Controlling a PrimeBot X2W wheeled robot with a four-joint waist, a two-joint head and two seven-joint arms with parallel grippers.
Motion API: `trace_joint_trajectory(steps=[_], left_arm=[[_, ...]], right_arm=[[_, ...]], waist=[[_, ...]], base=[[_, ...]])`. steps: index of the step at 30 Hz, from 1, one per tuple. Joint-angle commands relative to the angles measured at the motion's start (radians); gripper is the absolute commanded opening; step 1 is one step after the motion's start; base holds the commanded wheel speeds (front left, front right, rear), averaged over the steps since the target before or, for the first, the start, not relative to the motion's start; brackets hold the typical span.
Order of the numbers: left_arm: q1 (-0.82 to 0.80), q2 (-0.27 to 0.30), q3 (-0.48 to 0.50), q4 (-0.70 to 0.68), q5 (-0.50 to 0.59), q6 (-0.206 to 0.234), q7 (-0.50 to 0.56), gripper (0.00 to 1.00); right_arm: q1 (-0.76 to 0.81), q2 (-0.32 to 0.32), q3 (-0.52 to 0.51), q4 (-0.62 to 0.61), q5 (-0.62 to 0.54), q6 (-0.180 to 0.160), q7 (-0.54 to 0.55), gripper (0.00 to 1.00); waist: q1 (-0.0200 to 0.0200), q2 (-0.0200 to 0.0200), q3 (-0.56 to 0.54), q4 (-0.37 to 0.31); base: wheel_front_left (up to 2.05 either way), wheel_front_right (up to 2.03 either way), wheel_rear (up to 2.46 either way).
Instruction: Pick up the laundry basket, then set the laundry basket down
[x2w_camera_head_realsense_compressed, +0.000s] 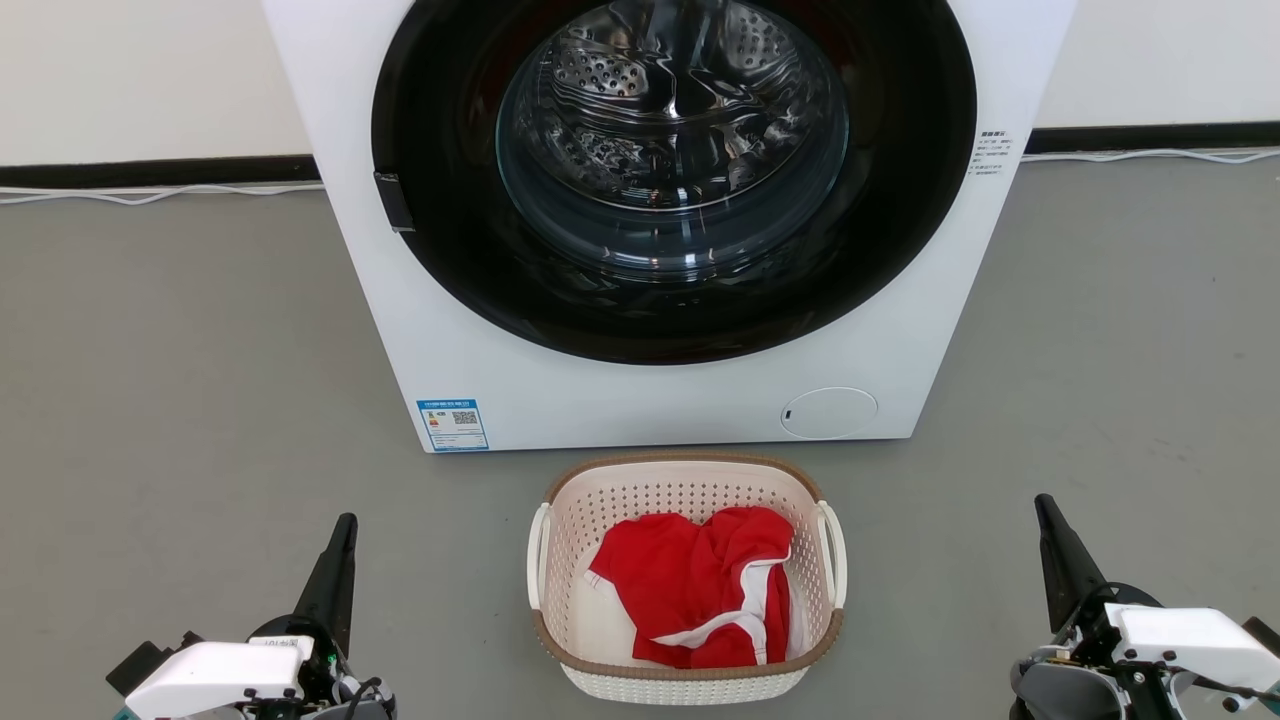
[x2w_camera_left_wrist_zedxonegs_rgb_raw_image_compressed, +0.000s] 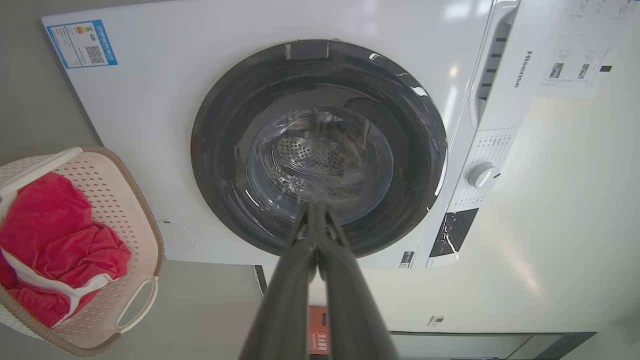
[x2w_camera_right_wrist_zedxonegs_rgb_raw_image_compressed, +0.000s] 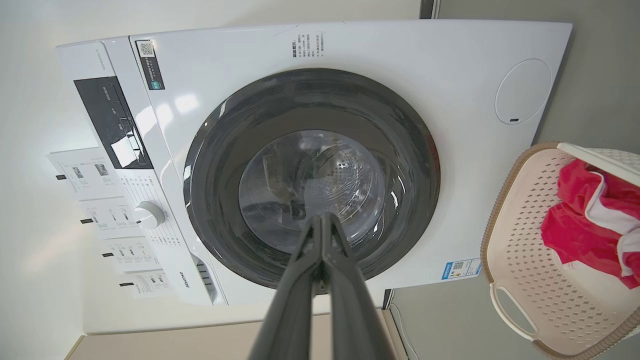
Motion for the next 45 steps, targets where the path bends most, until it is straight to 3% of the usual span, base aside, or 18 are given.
trace_joint_trajectory(steps=[1, 45], left_arm=[[-0.056, 0.013, 0.03, -0.029, 0.001, -0.007, 0.006, 0.0], [-0.056, 0.013, 0.03, -0.029, 0.001, -0.007, 0.006, 0.0]], right_arm=[[-0.04, -0.012, 0.021, -0.029, 0.007, 0.007, 0.007, 0.0], [-0.04, -0.012, 0.021, -0.029, 0.007, 0.007, 0.007, 0.0]], waist=[[0.0, 0.0, 0.0, 0.0], [0.0, 0.0, 0.0, 0.0]], base=[[0.0, 0.0, 0.0], [0.0, 0.0, 0.0]])
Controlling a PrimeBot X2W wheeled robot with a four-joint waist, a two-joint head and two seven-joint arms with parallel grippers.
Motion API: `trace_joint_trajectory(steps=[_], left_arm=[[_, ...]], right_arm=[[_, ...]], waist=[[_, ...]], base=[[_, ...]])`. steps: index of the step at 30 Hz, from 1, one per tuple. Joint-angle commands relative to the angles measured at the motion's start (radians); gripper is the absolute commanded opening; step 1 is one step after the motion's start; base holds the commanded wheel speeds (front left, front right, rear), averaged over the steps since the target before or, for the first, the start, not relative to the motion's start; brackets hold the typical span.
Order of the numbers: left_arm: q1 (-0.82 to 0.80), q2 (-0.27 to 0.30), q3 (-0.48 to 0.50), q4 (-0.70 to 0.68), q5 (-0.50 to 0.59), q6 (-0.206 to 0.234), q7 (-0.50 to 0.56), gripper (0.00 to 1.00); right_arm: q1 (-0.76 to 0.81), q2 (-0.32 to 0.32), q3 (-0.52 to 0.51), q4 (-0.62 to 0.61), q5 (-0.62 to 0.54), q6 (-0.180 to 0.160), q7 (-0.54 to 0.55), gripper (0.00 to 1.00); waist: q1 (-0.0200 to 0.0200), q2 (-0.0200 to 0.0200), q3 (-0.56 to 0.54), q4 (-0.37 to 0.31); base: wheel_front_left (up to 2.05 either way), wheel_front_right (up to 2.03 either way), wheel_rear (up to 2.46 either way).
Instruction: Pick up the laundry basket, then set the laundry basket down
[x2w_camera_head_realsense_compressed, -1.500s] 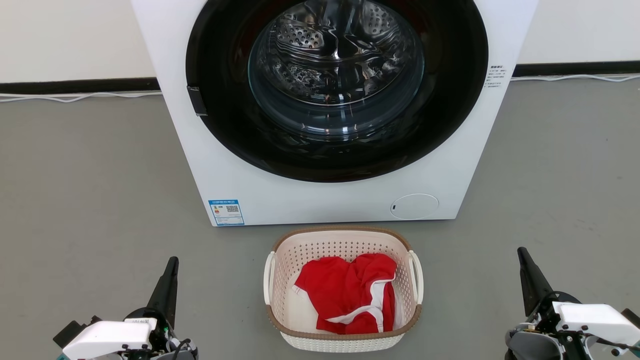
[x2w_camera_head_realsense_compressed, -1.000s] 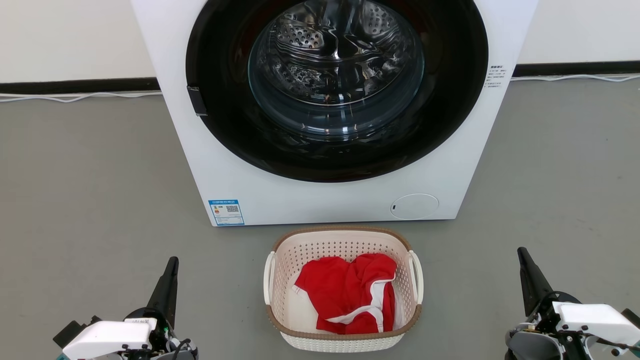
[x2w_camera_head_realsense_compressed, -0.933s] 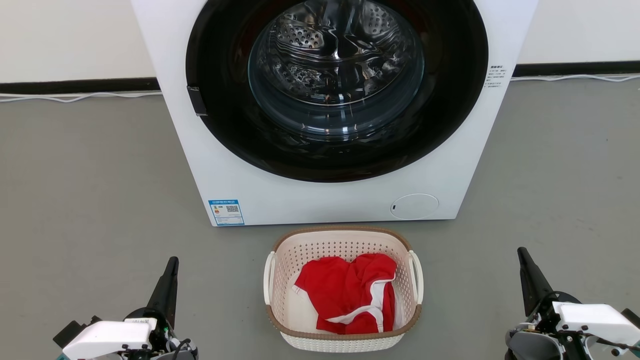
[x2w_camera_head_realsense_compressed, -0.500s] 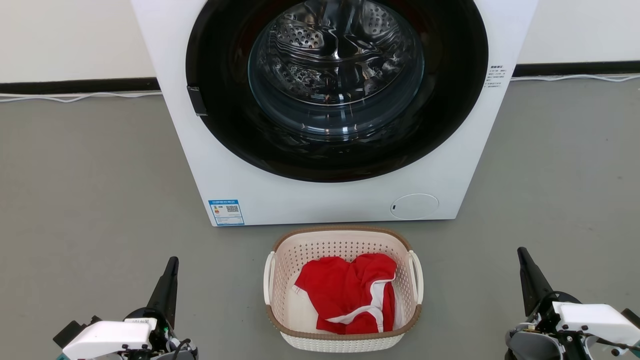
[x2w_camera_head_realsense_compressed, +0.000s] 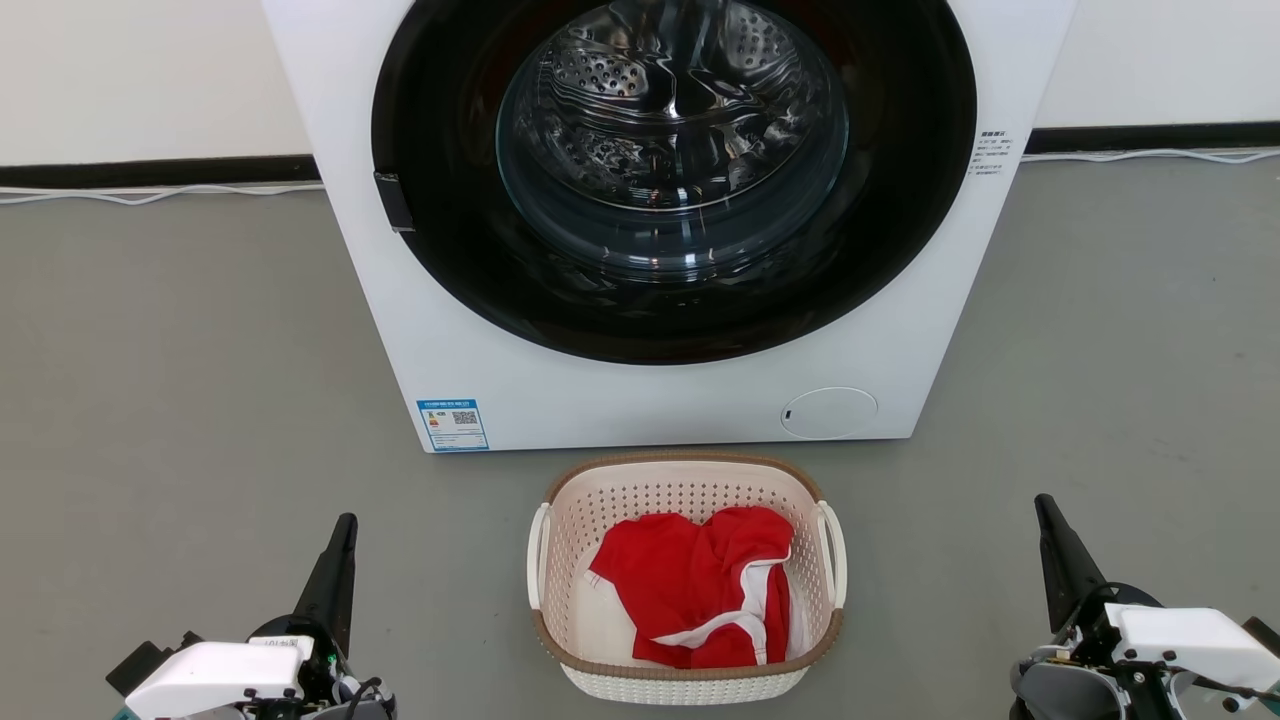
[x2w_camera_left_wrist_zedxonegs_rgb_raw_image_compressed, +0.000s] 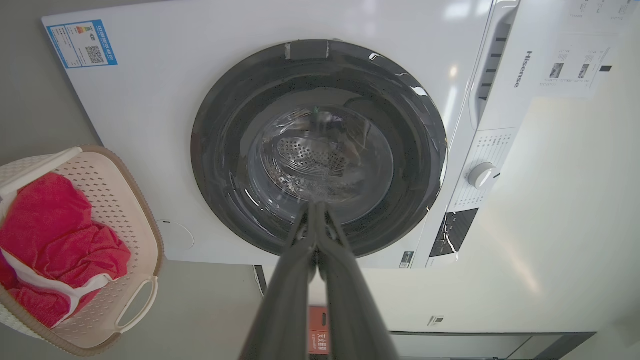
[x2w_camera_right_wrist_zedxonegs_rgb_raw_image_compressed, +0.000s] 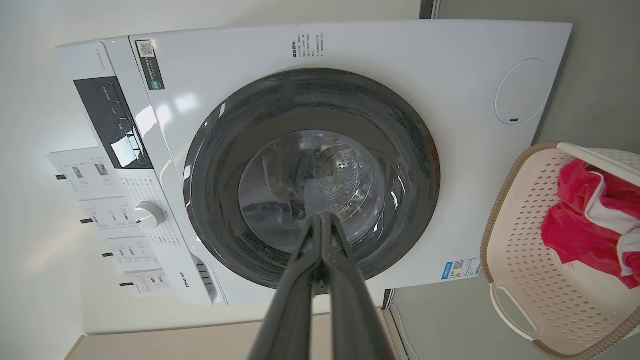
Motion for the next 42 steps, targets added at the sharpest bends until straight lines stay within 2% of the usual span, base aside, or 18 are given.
trace_joint_trajectory(steps=[1, 42], left_arm=[[-0.056, 0.013, 0.03, -0.029, 0.001, -0.007, 0.006, 0.0], [-0.056, 0.013, 0.03, -0.029, 0.001, -0.007, 0.006, 0.0]], right_arm=[[-0.04, -0.012, 0.021, -0.029, 0.007, 0.007, 0.007, 0.0], [-0.04, -0.012, 0.021, -0.029, 0.007, 0.007, 0.007, 0.0]], waist=[[0.0, 0.0, 0.0, 0.0], [0.0, 0.0, 0.0, 0.0]], base=[[0.0, 0.0, 0.0], [0.0, 0.0, 0.0]])
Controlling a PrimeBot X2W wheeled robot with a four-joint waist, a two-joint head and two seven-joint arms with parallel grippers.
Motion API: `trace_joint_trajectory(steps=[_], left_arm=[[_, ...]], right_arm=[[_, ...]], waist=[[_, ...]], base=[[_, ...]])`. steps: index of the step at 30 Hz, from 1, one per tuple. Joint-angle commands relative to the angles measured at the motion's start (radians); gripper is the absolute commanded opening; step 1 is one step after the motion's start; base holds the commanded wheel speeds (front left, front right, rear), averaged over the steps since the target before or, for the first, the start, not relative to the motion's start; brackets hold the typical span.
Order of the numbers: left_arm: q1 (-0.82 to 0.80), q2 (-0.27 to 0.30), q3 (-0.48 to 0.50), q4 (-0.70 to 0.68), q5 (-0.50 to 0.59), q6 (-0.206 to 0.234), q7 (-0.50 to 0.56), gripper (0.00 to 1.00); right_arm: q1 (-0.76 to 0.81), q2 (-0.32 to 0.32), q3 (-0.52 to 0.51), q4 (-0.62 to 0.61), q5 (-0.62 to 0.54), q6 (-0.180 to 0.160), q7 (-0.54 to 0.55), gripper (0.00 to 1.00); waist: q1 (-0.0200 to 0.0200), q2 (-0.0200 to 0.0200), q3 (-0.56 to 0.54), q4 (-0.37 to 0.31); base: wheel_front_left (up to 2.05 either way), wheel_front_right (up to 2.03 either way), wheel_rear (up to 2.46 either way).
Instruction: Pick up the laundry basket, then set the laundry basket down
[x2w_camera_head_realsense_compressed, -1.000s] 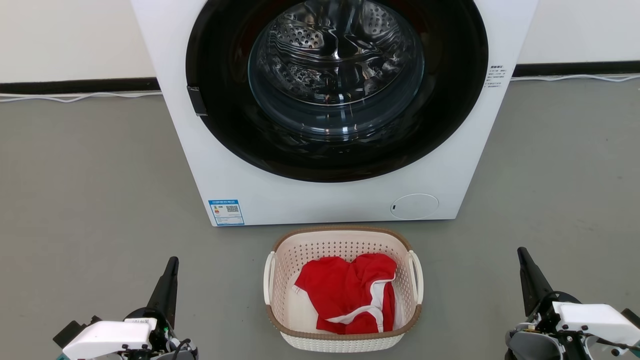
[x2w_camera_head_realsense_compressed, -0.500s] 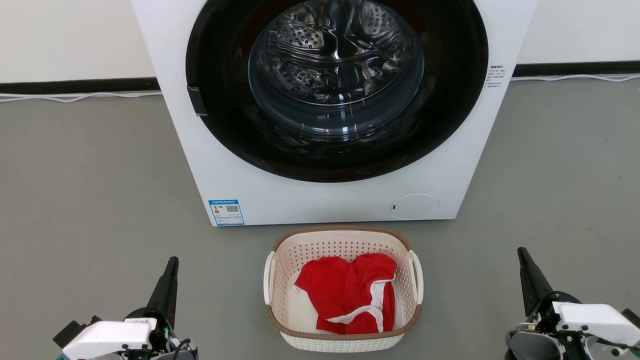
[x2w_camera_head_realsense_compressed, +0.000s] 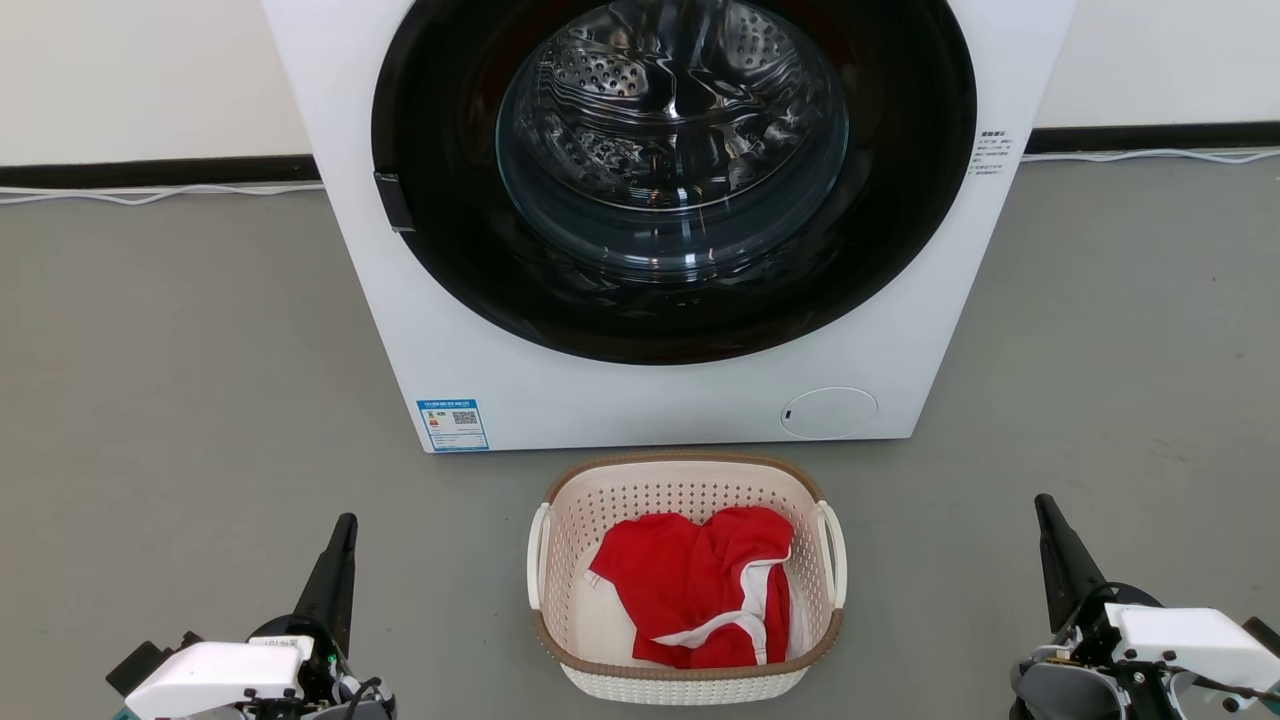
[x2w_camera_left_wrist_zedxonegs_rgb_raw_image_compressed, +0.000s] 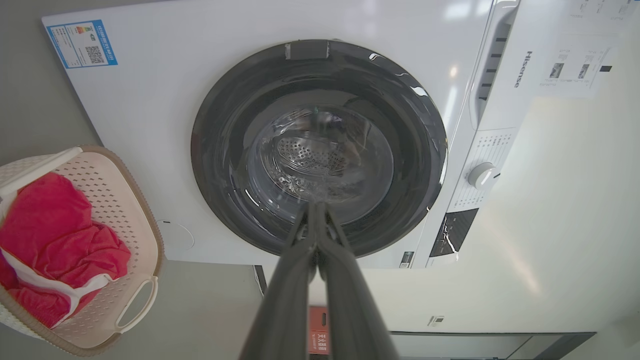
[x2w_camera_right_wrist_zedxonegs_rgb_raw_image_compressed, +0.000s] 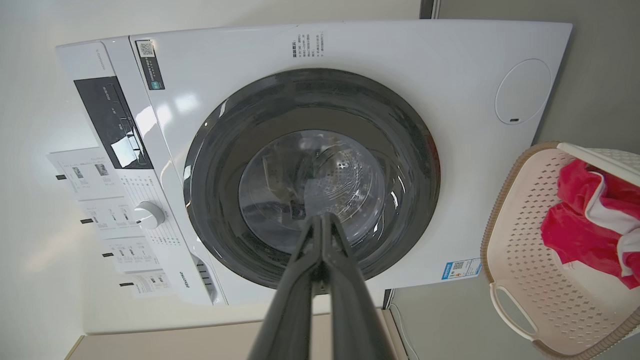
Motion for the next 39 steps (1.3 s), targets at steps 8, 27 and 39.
trace_joint_trajectory(steps=[8, 27, 39], left_arm=[[-0.056, 0.013, 0.03, -0.029, 0.001, -0.007, 0.006, 0.0], [-0.056, 0.013, 0.03, -0.029, 0.001, -0.007, 0.006, 0.0], [0.005, -0.002, -0.012, 0.008, -0.003, 0.0, -0.022, 1.0]], right_arm=[[-0.04, -0.012, 0.021, -0.029, 0.007, 0.007, 0.007, 0.0], [-0.04, -0.012, 0.021, -0.029, 0.007, 0.007, 0.007, 0.0], [0.01, 0.001, 0.009, -0.002, -0.003, 0.0, -0.017, 1.0]], waist=[[0.0, -0.0001, 0.0, 0.0], [0.0, -0.0001, 0.0, 0.0], [0.0021, -0.0001, -0.001, 0.0]], base=[[0.0, 0.0, 0.0], [0.0, 0.0, 0.0], [0.0, 0.0, 0.0]])
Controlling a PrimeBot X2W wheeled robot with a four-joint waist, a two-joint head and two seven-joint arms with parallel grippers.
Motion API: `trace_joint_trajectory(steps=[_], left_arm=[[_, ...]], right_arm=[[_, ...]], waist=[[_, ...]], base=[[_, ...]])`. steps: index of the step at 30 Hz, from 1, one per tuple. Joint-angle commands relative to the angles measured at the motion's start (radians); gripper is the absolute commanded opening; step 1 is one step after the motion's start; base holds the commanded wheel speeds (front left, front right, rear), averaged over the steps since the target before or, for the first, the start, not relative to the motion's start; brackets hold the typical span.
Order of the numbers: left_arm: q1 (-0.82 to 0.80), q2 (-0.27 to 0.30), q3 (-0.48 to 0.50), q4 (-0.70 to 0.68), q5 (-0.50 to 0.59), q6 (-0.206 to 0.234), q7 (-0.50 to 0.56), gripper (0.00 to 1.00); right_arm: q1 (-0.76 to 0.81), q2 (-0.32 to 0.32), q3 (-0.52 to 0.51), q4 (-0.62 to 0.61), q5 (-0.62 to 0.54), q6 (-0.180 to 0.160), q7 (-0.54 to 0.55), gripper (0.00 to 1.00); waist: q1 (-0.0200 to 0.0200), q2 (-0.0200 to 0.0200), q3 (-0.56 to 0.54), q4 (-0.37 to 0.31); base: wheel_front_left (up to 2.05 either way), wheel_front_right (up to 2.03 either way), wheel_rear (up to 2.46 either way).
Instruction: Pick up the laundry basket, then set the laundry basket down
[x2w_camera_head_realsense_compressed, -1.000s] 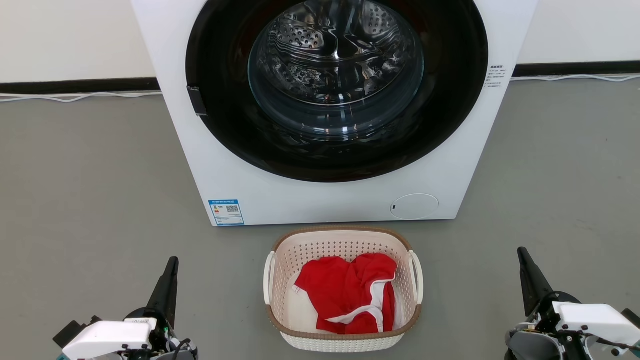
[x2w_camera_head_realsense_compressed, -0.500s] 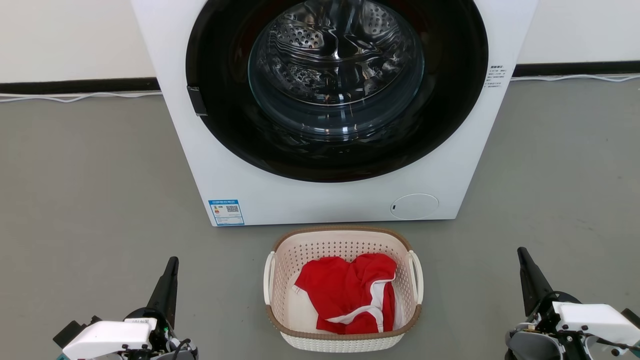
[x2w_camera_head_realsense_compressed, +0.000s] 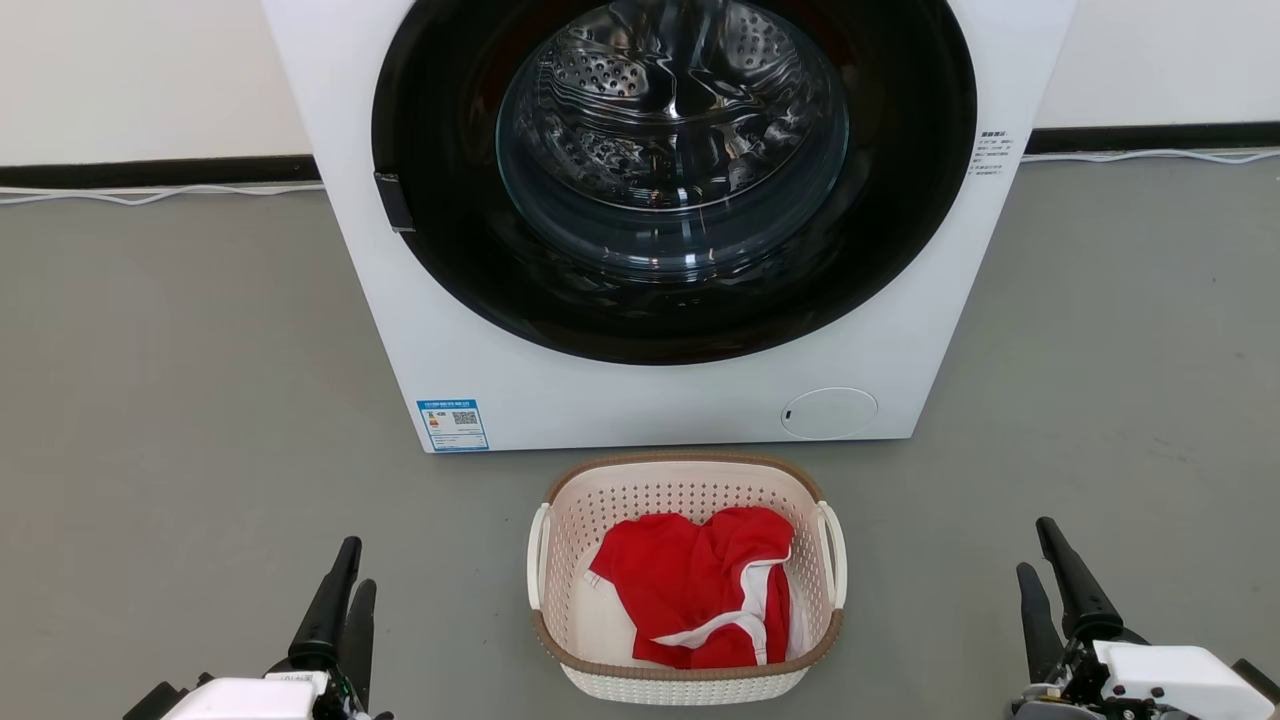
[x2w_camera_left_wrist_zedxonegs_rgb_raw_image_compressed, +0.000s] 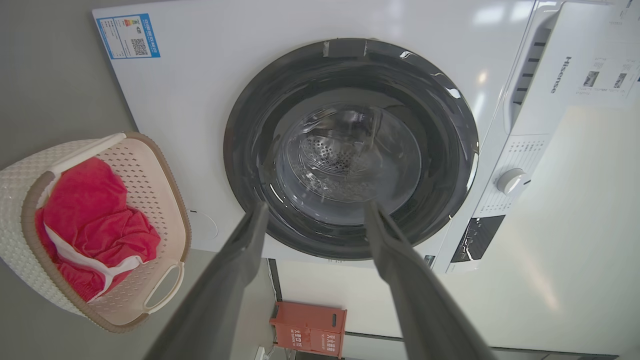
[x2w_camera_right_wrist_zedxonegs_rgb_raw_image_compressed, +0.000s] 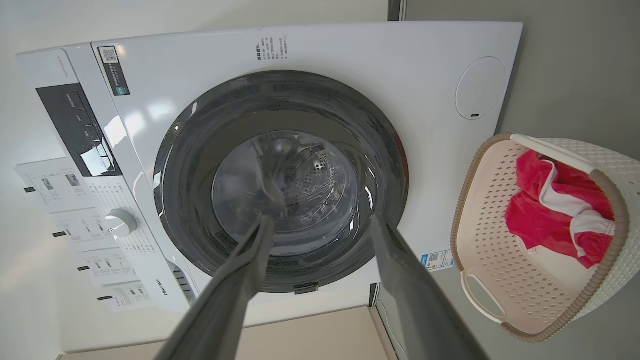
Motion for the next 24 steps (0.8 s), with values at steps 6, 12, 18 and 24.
trace_joint_trajectory(steps=[6, 12, 18, 24], left_arm=[[-0.034, 0.007, -0.011, -0.033, 0.003, -0.001, -0.023, 1.0], [-0.035, 0.012, -0.029, -0.029, 0.034, -0.002, -0.041, 1.0], [-0.038, 0.013, -0.03, -0.024, 0.082, -0.002, -0.059, 1.0], [-0.039, 0.013, -0.028, -0.02, 0.153, -0.002, -0.077, 1.0]], right_arm=[[-0.031, -0.013, 0.014, -0.036, -0.015, 0.002, -0.028, 1.0], [-0.032, -0.025, 0.029, -0.039, -0.055, 0.002, -0.049, 1.0], [-0.034, -0.026, 0.025, -0.05, -0.143, 0.002, -0.067, 1.0], [-0.034, -0.029, 0.03, -0.06, -0.267, 0.003, -0.084, 1.0]], waist=[[-0.0008, 0.0, 0.002, 0.0], [-0.0009, 0.0, 0.003, 0.001], [-0.0009, 0.0, 0.004, 0.001], [-0.0009, 0.0, 0.005, -0.001]], base=[[0.0, 0.0, 0.0], [0.0, 0.0, 0.0], [0.0, 0.0, 0.0], [0.0, 0.0, 0.0]])
